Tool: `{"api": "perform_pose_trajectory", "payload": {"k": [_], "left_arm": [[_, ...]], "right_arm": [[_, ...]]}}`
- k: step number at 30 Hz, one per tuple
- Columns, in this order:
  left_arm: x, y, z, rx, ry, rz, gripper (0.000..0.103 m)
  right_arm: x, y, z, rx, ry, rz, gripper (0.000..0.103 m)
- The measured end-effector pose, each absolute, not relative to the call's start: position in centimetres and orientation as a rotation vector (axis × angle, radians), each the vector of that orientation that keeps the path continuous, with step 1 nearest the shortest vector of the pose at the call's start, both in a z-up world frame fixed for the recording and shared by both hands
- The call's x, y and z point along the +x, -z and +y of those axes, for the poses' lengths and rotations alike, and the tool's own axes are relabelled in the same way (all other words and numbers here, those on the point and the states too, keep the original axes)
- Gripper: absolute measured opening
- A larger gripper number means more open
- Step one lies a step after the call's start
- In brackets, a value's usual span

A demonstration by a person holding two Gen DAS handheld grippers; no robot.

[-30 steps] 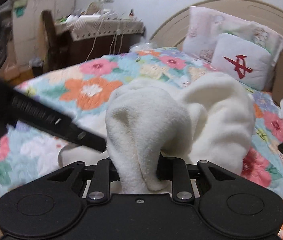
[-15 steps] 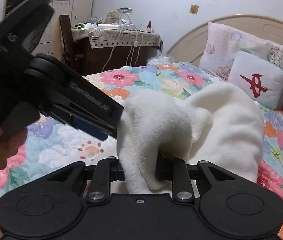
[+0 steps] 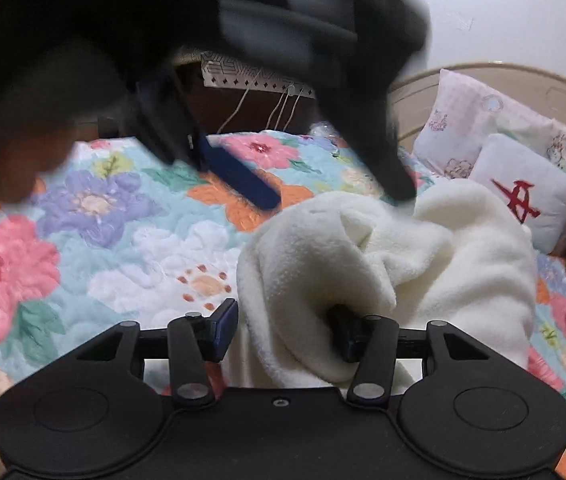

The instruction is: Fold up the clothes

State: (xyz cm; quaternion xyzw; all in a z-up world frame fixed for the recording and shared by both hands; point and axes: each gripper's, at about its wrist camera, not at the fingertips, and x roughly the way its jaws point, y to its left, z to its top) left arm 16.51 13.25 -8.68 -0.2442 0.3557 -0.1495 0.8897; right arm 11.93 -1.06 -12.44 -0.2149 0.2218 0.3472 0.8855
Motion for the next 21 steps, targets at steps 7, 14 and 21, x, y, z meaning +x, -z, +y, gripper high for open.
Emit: {"api": "perform_pose_trajectory", "payload": {"k": [7,14,21], "left_arm": [[17.6,12.7,13.5,-0.512,0.239,0.848,0.061],[17.6,13.3,13.6,-0.477,0.176,0.847,0.06],[17.6,13.8,14.9,-0.503,0.121,0.873,0.062]], "right_arm": [[11.8,11.5,-2.5,-0.439,-0.865,0.532,0.06],[13.9,7.7,-10.7,-0.175,-0.87,0.575,0.065],[23.0,11.7,-18.7,0.288,-0.551,0.757,0.067]]}}
